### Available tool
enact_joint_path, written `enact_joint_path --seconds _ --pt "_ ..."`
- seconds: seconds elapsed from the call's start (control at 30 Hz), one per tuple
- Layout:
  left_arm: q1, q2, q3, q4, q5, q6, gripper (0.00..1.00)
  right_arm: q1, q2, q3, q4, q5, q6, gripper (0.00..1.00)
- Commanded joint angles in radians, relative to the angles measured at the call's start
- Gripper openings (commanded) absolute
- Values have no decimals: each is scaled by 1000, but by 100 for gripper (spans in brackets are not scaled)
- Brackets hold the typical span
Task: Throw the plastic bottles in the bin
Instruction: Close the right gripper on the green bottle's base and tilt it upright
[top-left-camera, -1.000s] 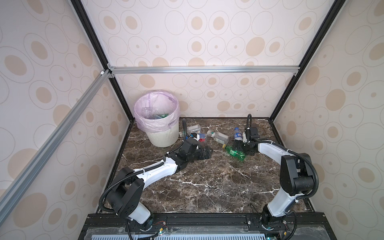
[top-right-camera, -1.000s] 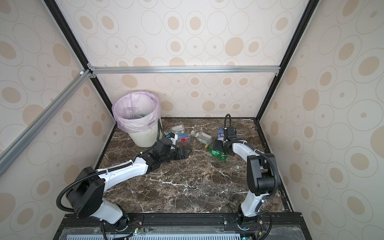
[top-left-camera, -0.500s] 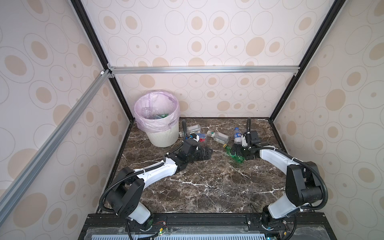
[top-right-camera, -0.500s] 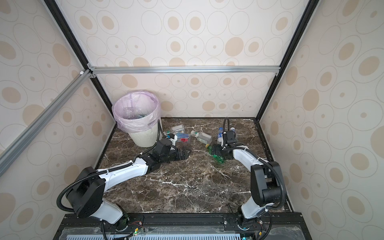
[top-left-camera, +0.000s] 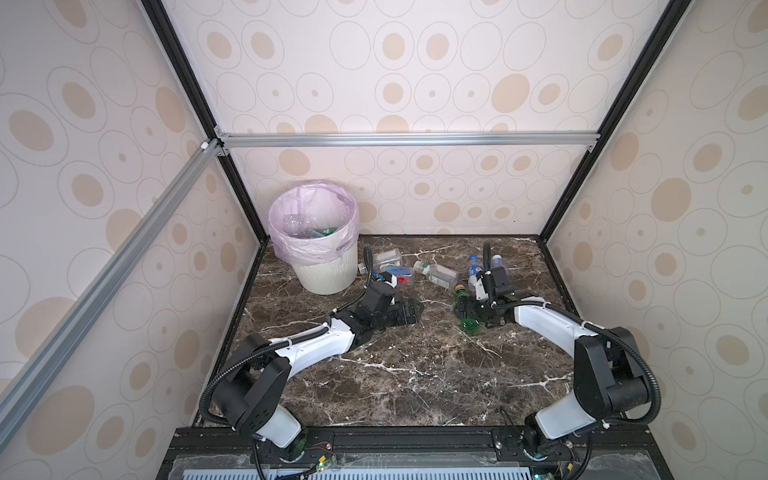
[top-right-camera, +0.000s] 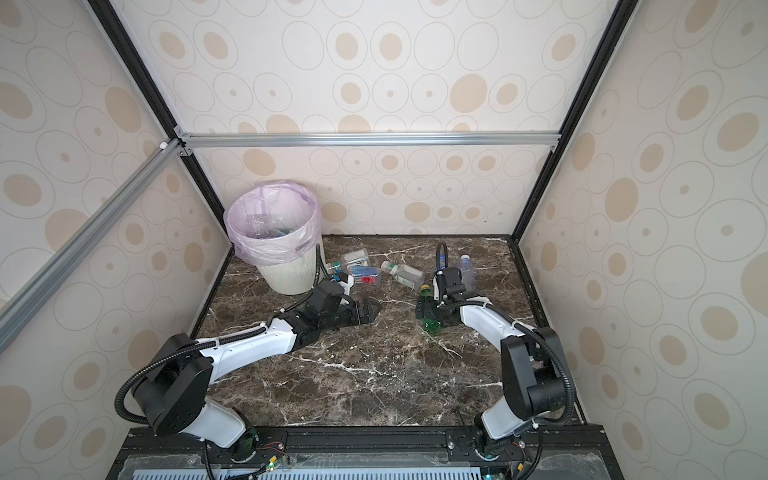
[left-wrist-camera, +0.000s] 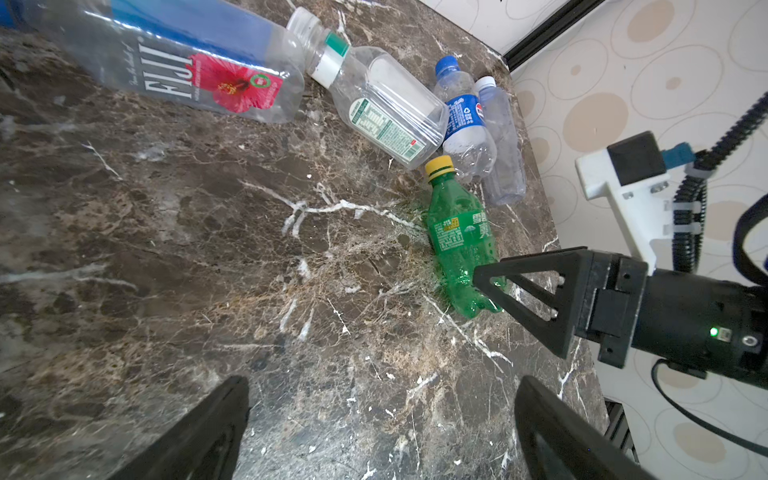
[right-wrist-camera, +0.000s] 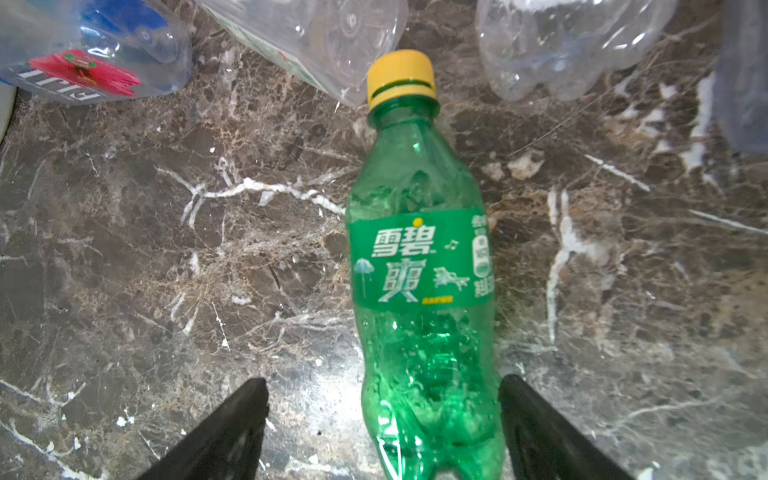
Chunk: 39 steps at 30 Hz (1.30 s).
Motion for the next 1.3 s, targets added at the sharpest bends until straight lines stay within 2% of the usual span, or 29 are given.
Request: enact_joint_path --seconds 0.0,0.43,1.03,1.27 --pt "-10 -22 7 28 8 -23 99 5 2 -8 -21 32 -16 87" --pt "-12 -10 8 45 36 -30 99 48 56 -18 -31 69 -3 70" --pt "-19 5 19 50 55 -28 99 58 89 -12 -38 67 4 56" --pt "-18 8 18 48 54 -29 99 67 79 -28 -42 72 15 56"
